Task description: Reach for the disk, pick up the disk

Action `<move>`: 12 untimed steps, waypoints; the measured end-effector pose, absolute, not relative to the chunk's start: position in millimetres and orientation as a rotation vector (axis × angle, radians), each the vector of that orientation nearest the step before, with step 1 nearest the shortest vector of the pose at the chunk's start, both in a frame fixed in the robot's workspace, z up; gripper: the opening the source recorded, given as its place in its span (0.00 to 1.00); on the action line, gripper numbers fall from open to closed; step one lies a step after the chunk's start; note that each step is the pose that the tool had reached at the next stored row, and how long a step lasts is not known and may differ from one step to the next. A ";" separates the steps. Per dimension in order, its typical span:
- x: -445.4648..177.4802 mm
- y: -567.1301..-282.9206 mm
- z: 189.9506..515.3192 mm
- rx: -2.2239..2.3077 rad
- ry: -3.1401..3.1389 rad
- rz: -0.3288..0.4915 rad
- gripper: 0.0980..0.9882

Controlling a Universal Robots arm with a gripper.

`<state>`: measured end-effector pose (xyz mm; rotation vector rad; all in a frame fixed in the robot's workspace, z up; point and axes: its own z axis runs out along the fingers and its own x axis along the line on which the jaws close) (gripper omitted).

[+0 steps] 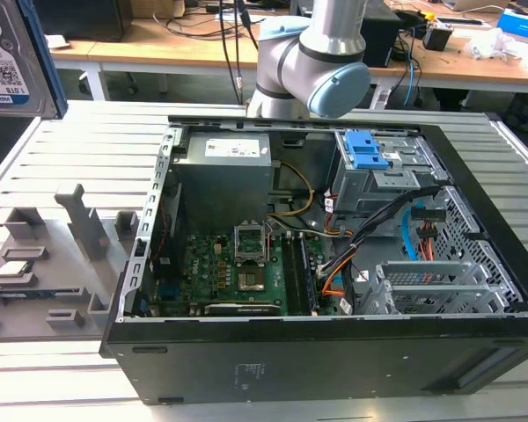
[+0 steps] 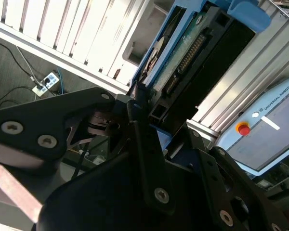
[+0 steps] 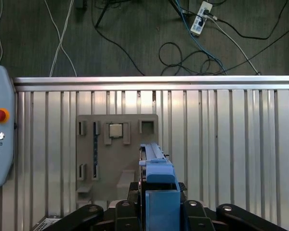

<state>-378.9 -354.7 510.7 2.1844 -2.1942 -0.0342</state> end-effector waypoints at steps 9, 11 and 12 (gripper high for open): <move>-377.8 -354.7 519.3 2.184 -2.194 -0.034 0.30; -377.7 -354.7 519.4 2.185 -2.194 -0.034 0.30; -377.7 -354.7 519.5 2.184 -2.194 -0.034 0.30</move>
